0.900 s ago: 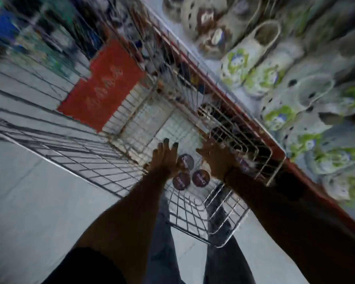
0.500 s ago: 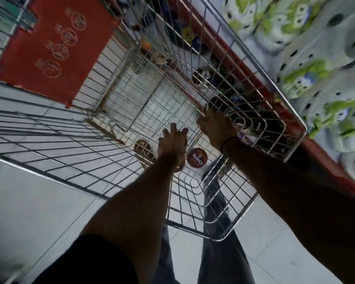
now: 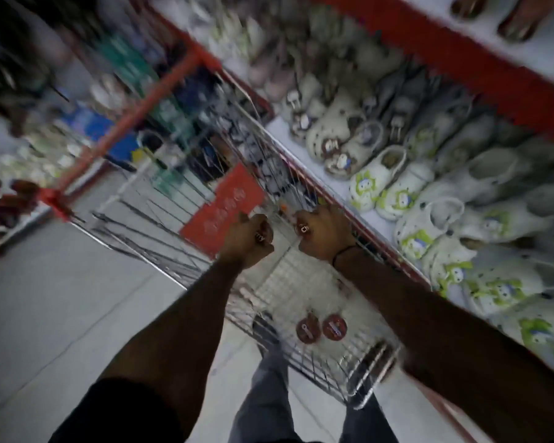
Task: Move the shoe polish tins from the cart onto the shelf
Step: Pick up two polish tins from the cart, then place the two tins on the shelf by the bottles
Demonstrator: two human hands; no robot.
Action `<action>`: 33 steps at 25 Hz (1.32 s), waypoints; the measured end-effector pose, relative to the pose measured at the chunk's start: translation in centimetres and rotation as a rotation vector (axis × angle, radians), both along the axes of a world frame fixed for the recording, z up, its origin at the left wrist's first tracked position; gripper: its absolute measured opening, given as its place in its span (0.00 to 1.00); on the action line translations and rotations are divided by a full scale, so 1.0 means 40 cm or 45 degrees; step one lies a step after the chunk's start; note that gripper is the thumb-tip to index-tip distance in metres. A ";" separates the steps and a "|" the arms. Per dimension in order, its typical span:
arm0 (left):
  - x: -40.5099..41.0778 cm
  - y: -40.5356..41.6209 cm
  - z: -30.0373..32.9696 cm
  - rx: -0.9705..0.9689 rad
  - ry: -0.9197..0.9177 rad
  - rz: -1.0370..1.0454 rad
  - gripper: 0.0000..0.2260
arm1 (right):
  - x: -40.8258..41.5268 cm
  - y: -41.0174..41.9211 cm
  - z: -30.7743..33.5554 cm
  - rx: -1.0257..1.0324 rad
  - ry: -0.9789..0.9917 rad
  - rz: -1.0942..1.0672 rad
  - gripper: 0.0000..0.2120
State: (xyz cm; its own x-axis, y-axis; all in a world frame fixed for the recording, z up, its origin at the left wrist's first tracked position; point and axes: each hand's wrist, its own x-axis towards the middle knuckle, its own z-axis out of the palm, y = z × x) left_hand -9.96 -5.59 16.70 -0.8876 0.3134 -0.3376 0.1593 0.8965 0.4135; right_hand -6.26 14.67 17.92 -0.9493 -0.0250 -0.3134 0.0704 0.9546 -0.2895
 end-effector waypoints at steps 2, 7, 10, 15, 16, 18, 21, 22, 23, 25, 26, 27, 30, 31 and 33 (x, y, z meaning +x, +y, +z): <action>-0.088 -0.019 0.160 0.228 0.211 0.138 0.30 | -0.069 -0.009 0.163 -0.079 0.282 -0.058 0.29; -0.222 0.075 0.471 0.579 0.614 0.157 0.28 | -0.145 0.100 0.482 -0.192 0.837 -0.174 0.32; -0.216 0.214 0.571 0.741 0.702 -0.032 0.27 | -0.102 0.212 0.603 -0.147 1.057 -0.283 0.31; -0.118 0.540 0.656 0.971 0.814 -0.479 0.23 | 0.056 0.456 0.694 0.016 1.129 -0.553 0.30; -0.098 0.606 0.666 1.016 0.811 -0.546 0.23 | 0.094 0.508 0.701 0.053 1.132 -0.631 0.29; -0.066 0.712 0.677 1.045 0.762 -0.614 0.22 | 0.158 0.591 0.715 0.158 1.066 -0.739 0.29; -0.046 0.833 0.676 0.892 0.590 -0.688 0.17 | 0.212 0.681 0.723 0.394 0.778 -0.803 0.26; -0.044 0.864 0.677 0.784 0.541 -0.708 0.15 | 0.216 0.701 0.721 0.472 0.679 -0.803 0.25; -0.044 0.894 0.676 0.695 0.505 -0.734 0.13 | 0.215 0.719 0.714 0.536 0.605 -0.799 0.24; -0.048 0.951 0.681 0.634 0.469 -0.794 0.08 | 0.204 0.757 0.690 0.600 0.545 -0.796 0.22; -0.052 0.972 0.688 0.631 0.475 -0.820 0.06 | 0.196 0.772 0.683 0.614 0.549 -0.794 0.22; -0.058 0.993 0.695 0.624 0.500 -0.845 0.05 | 0.187 0.783 0.682 0.634 0.567 -0.790 0.21; -0.089 1.054 0.699 0.554 0.517 -0.863 0.10 | 0.153 0.820 0.681 0.678 0.560 -0.775 0.18; -0.098 1.070 0.699 0.545 0.506 -0.860 0.10 | 0.143 0.831 0.685 0.689 0.552 -0.777 0.17; -0.117 1.100 0.697 0.529 0.495 -0.863 0.09 | 0.123 0.855 0.688 0.698 0.541 -0.787 0.14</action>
State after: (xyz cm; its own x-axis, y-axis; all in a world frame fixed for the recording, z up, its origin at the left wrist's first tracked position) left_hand -14.63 38.42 44.57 -0.4945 0.8440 0.2075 0.7991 0.3476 0.4906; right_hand -1.35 48.85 45.43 -0.7824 0.5723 0.2456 0.6036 0.7939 0.0730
